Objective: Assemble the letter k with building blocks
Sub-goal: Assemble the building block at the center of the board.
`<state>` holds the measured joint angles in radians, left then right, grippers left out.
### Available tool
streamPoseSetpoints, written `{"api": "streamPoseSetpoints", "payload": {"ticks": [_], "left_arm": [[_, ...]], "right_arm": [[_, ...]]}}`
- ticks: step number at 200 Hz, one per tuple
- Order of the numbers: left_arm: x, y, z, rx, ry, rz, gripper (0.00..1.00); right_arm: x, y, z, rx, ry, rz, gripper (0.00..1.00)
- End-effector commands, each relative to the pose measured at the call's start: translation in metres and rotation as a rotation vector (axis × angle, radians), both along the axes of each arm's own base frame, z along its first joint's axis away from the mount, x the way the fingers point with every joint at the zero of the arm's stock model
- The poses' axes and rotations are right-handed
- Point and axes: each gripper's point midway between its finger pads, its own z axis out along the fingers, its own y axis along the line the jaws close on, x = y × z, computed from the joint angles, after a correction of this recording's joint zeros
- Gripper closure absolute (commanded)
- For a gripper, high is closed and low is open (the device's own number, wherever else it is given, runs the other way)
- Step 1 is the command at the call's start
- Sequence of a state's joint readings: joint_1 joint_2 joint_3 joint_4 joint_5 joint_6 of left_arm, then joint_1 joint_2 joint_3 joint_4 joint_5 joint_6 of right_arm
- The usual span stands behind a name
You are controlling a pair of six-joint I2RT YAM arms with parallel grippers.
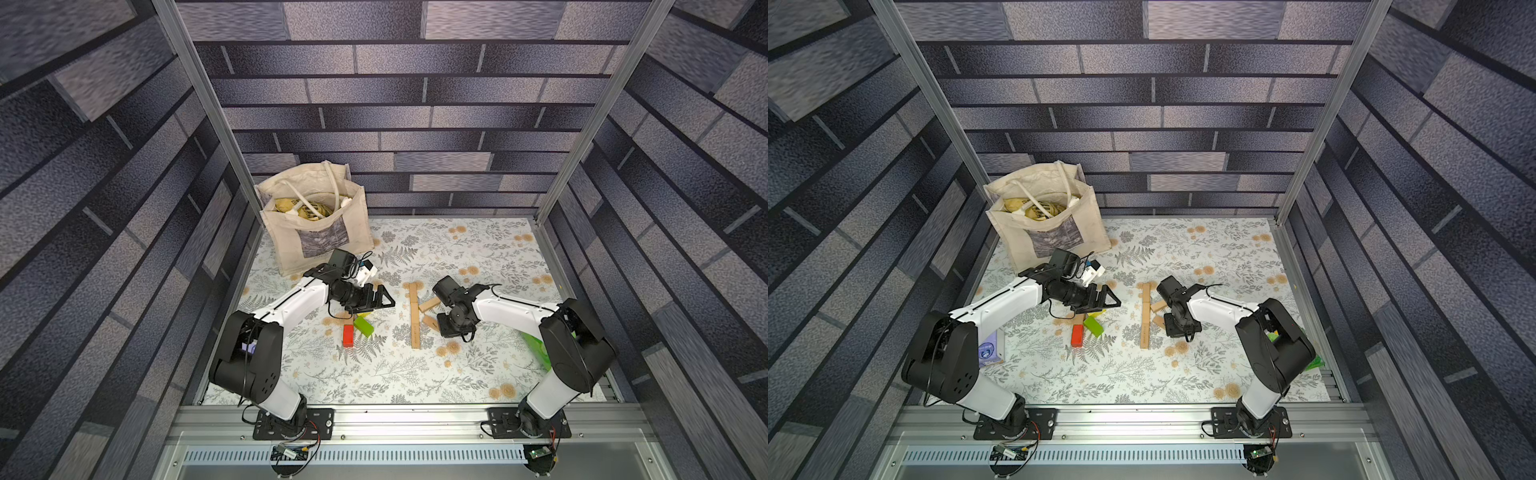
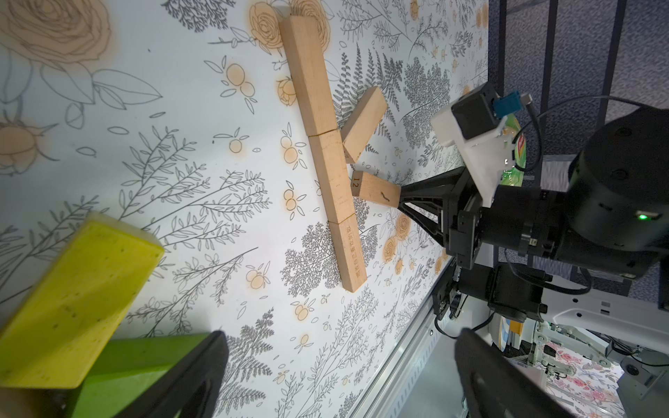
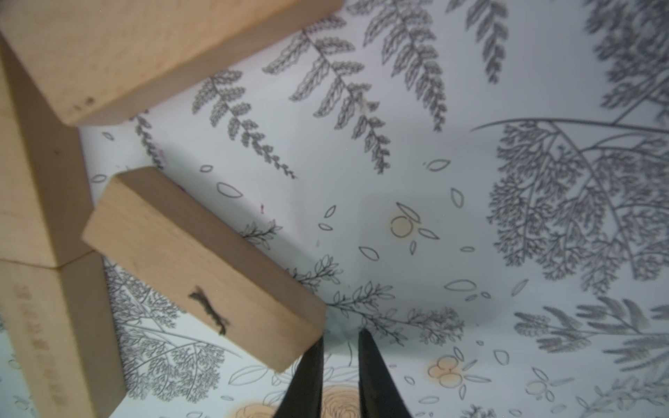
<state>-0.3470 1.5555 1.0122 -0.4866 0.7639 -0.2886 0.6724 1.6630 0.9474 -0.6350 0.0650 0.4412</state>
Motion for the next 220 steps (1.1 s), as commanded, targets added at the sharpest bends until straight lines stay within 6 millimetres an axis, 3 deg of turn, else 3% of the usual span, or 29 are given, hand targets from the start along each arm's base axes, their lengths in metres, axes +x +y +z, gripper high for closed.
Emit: {"api": "streamPoseSetpoints", "payload": {"ticks": [1, 172, 220], "left_arm": [[-0.004, -0.005, 0.002, -0.017, -0.011, -0.041, 0.0], [-0.004, -0.005, 0.001, -0.013, -0.01, -0.041, 0.0], [-0.005, -0.006, -0.002, 0.002, -0.009, -0.044, 0.0]], "right_arm": [[0.005, 0.001, 0.0, -0.024, -0.01, 0.007, 0.79], [0.012, 0.008, 0.002, -0.024, -0.01, 0.023, 0.79], [0.009, -0.003, 0.006, -0.062, -0.022, 0.014, 0.77]]}}
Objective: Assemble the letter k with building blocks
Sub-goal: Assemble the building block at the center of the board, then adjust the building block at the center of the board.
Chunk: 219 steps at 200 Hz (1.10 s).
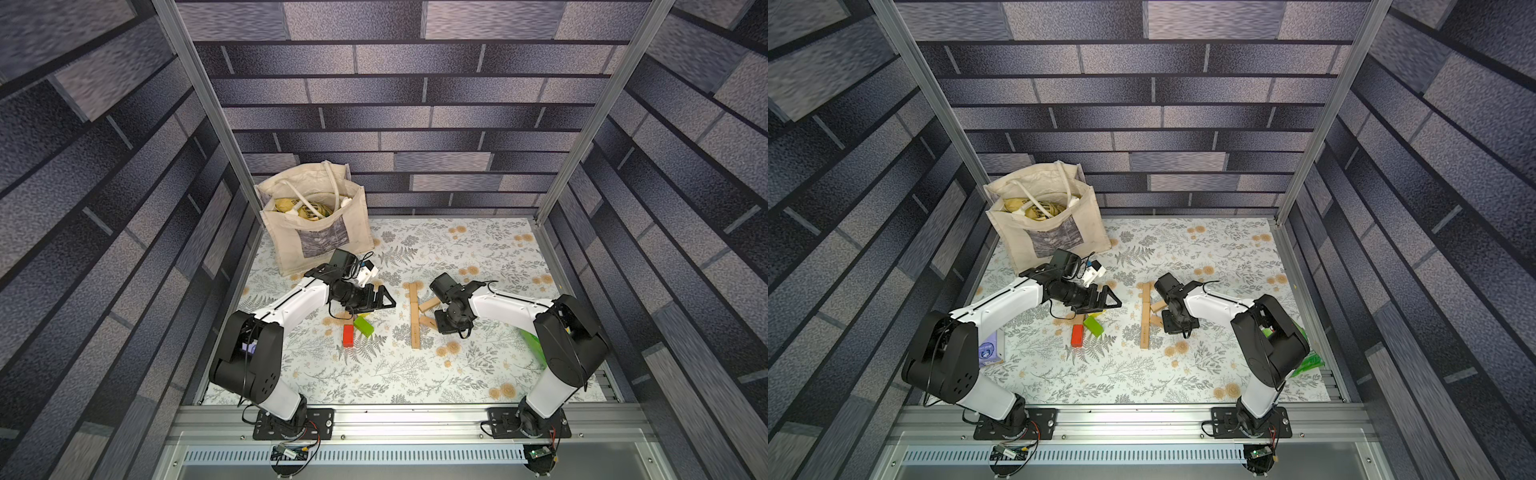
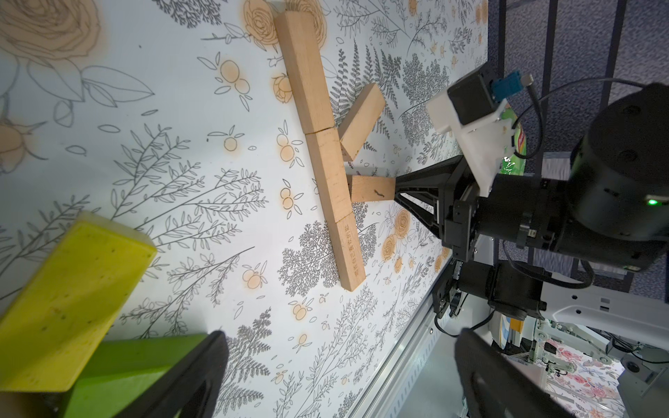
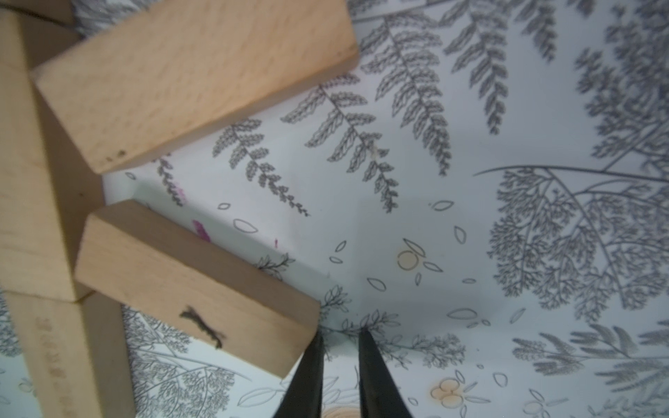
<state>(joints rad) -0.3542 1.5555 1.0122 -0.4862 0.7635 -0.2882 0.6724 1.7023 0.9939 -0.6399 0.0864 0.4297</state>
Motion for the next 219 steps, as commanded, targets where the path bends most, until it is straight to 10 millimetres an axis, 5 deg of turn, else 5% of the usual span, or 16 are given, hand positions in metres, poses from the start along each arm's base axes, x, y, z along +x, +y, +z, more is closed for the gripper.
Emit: {"api": "streamPoseSetpoints", "payload": {"ticks": [1, 35, 90, 143, 217, 219], "left_arm": [[-0.003, -0.004, -0.002, 0.003, -0.007, -0.036, 0.0], [-0.002, -0.007, -0.003, 0.03, -0.029, -0.037, 0.0], [0.003, -0.01, 0.003, 0.041, -0.052, -0.039, 0.0], [0.008, 0.005, 0.007, 0.077, -0.079, 0.01, 0.0], [0.013, 0.019, 0.014, 0.061, -0.071, 0.048, 0.0], [0.013, 0.019, 0.014, 0.06, -0.071, 0.048, 0.0]], "right_arm": [[-0.002, -0.008, 0.006, -0.046, -0.008, 0.004, 0.77], [0.006, -0.017, 0.027, -0.074, -0.085, 0.002, 0.56], [0.059, 0.016, 0.067, -0.021, -0.185, 0.05, 0.58], [0.108, 0.041, 0.046, 0.045, -0.136, 0.016, 0.68], [0.125, 0.053, 0.037, 0.071, -0.123, 0.011, 0.72], [0.125, 0.052, 0.026, 0.055, -0.103, 0.011, 0.72]]}}
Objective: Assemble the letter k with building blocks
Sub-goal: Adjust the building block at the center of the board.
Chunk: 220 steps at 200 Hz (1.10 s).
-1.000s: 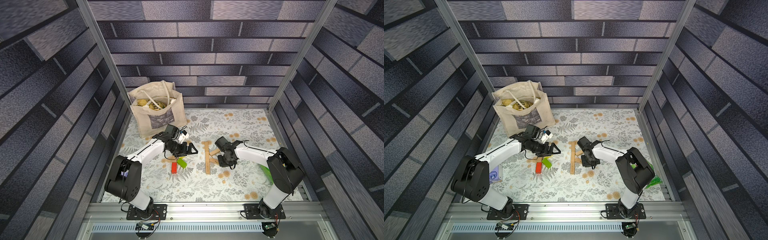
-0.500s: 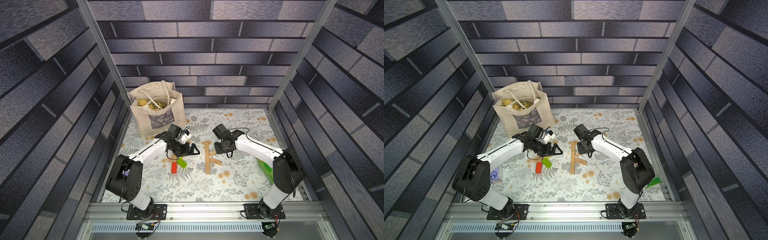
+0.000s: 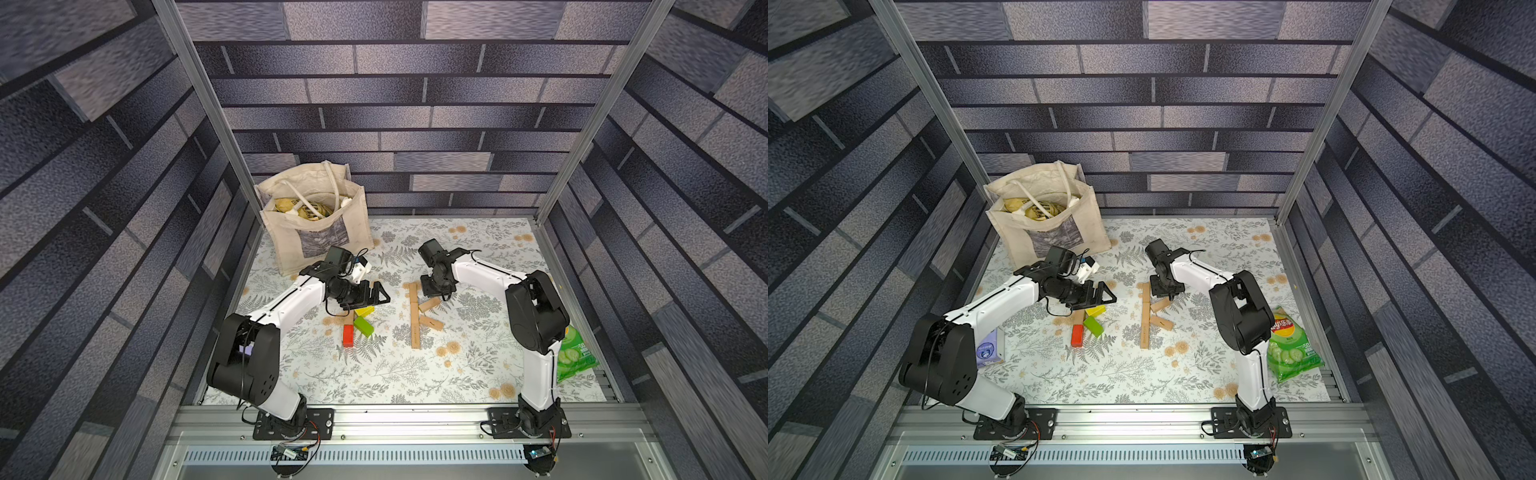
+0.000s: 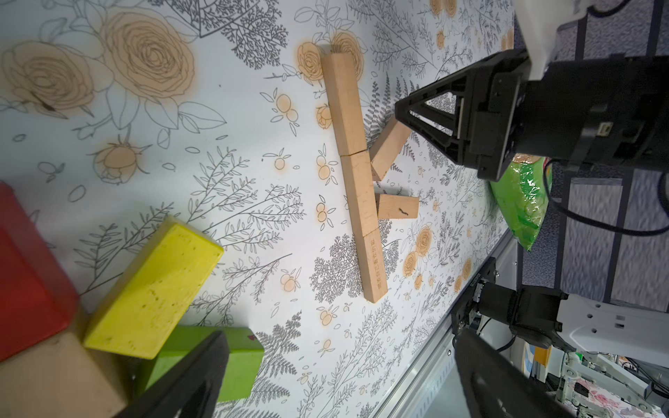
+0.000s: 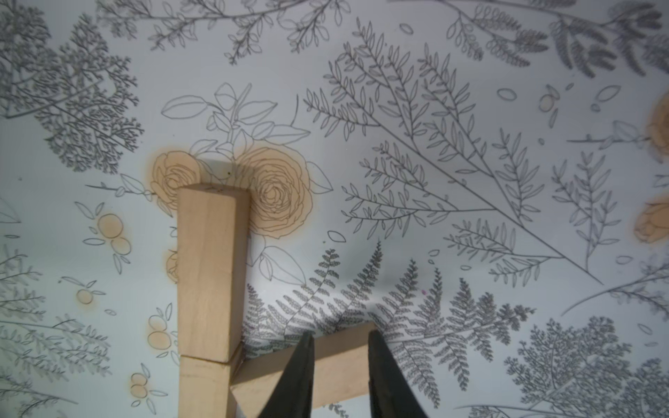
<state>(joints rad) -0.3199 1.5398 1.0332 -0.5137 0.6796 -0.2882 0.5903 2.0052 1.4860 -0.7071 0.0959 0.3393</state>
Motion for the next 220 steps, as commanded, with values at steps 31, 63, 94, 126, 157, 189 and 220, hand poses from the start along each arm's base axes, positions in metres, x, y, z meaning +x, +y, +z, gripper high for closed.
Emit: {"api": "streamPoseSetpoints", "payload": {"ticks": [31, 63, 94, 126, 157, 189, 220], "left_arm": [[-0.001, 0.0, 0.011, -0.009, -0.031, -0.027, 0.0], [-0.002, 0.0, 0.011, -0.012, -0.028, -0.029, 0.0], [-0.002, 0.0, 0.01, -0.012, -0.027, -0.029, 0.0], [-0.002, -0.001, 0.009, -0.013, -0.027, -0.03, 0.0], [-0.003, -0.001, 0.008, -0.015, -0.022, -0.032, 0.0], [-0.002, -0.002, 0.009, -0.022, -0.023, -0.034, 0.0], [-0.002, -0.003, 0.009, -0.025, -0.021, -0.035, 0.0]], "right_arm": [[0.007, 0.005, -0.013, -0.023, 0.031, 0.018, 0.72], [0.006, 0.0, -0.021, -0.046, 0.039, 0.015, 0.72], [0.005, 0.0, -0.024, -0.045, 0.05, 0.014, 0.73], [0.002, -0.001, -0.028, -0.051, 0.059, 0.015, 0.73], [-0.001, -0.005, -0.031, -0.061, 0.068, 0.015, 0.73], [-0.003, -0.006, -0.032, -0.066, 0.072, 0.014, 0.74], [-0.006, -0.008, -0.031, -0.064, 0.076, 0.012, 0.75]]}}
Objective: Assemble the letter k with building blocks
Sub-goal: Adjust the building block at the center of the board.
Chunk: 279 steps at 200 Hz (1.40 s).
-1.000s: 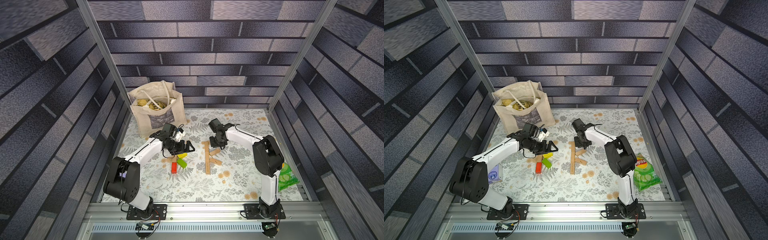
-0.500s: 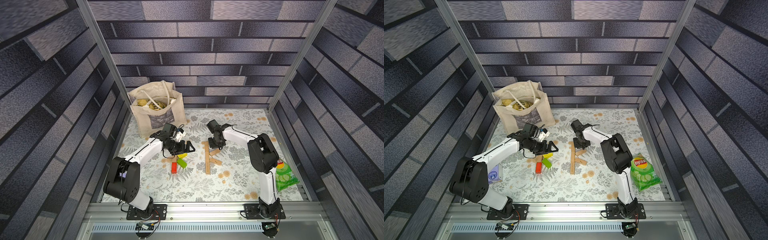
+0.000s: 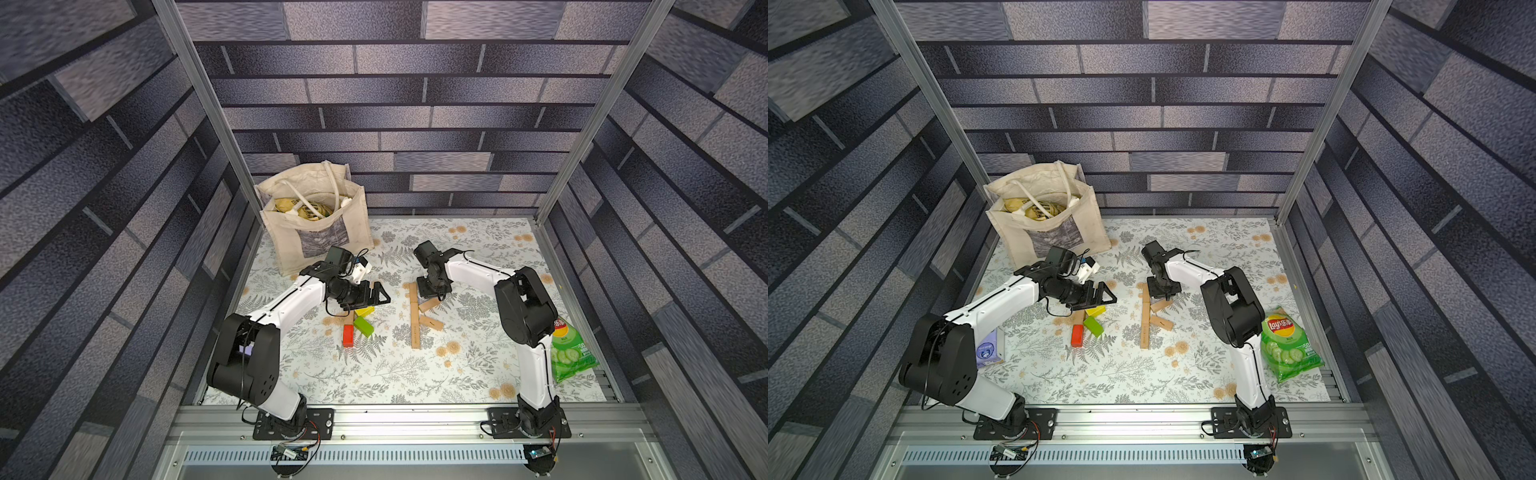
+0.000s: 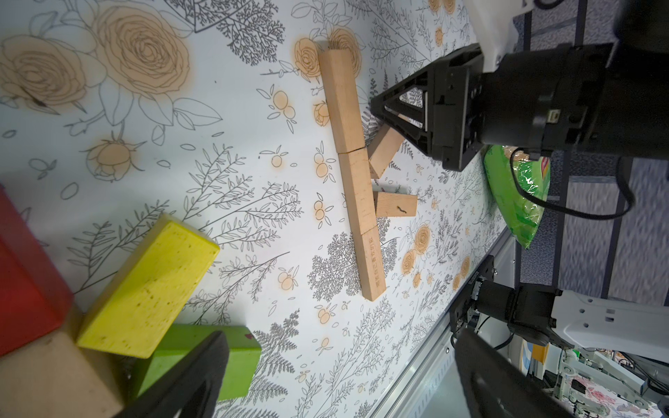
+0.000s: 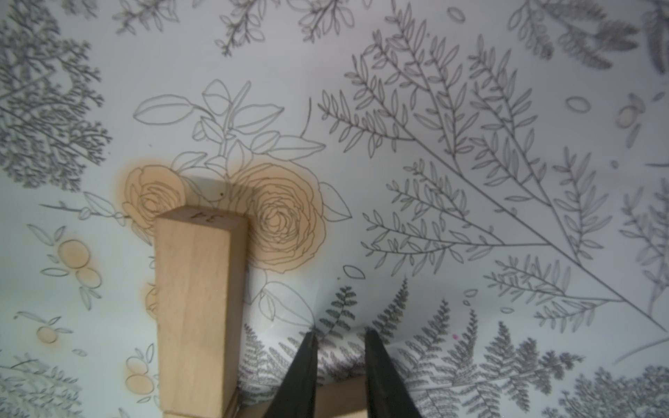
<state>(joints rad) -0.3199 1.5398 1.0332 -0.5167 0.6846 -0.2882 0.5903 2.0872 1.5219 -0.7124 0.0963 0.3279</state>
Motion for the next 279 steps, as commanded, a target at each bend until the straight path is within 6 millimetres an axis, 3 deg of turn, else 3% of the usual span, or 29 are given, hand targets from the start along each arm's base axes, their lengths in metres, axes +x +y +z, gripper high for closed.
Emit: {"api": "streamPoseSetpoints", "payload": {"ticks": [1, 97, 124, 130, 168, 204, 234, 238, 246, 279], "left_arm": [[-0.001, -0.003, 0.009, -0.022, -0.025, -0.033, 0.0], [-0.002, -0.005, 0.007, -0.028, -0.023, -0.04, 0.0], [-0.001, -0.006, 0.009, -0.031, -0.026, -0.042, 0.0], [0.0, -0.007, 0.011, -0.034, -0.031, -0.042, 0.0], [0.003, -0.008, 0.018, -0.041, -0.051, -0.048, 0.0], [0.003, -0.01, 0.019, -0.039, -0.057, -0.048, 0.0], [0.001, -0.012, 0.018, -0.037, -0.052, -0.045, 0.0], [0.001, -0.012, 0.018, -0.036, -0.054, -0.046, 0.0], [0.0, -0.013, 0.018, -0.035, -0.055, -0.047, 0.0], [0.0, -0.014, 0.017, -0.032, -0.058, -0.05, 0.0]], "right_arm": [[-0.008, -0.009, -0.007, -0.033, 0.033, 0.001, 0.75], [-0.013, -0.012, -0.005, -0.027, 0.033, -0.005, 0.76], [-0.007, -0.012, 0.003, -0.023, -0.018, 0.012, 0.69], [-0.003, -0.01, 0.025, 0.008, -0.079, 0.019, 0.68], [-0.001, -0.013, 0.08, 0.071, -0.244, 0.057, 0.52], [-0.034, -0.025, 0.089, 0.116, -0.221, 0.055, 0.49], [-0.077, -0.038, 0.065, 0.149, -0.111, 0.0, 0.51], [-0.088, -0.044, 0.052, 0.133, -0.078, -0.005, 0.52], [-0.099, -0.048, 0.045, 0.131, -0.058, -0.005, 0.52], [-0.127, -0.048, 0.034, 0.139, 0.019, 0.04, 0.52]]}}
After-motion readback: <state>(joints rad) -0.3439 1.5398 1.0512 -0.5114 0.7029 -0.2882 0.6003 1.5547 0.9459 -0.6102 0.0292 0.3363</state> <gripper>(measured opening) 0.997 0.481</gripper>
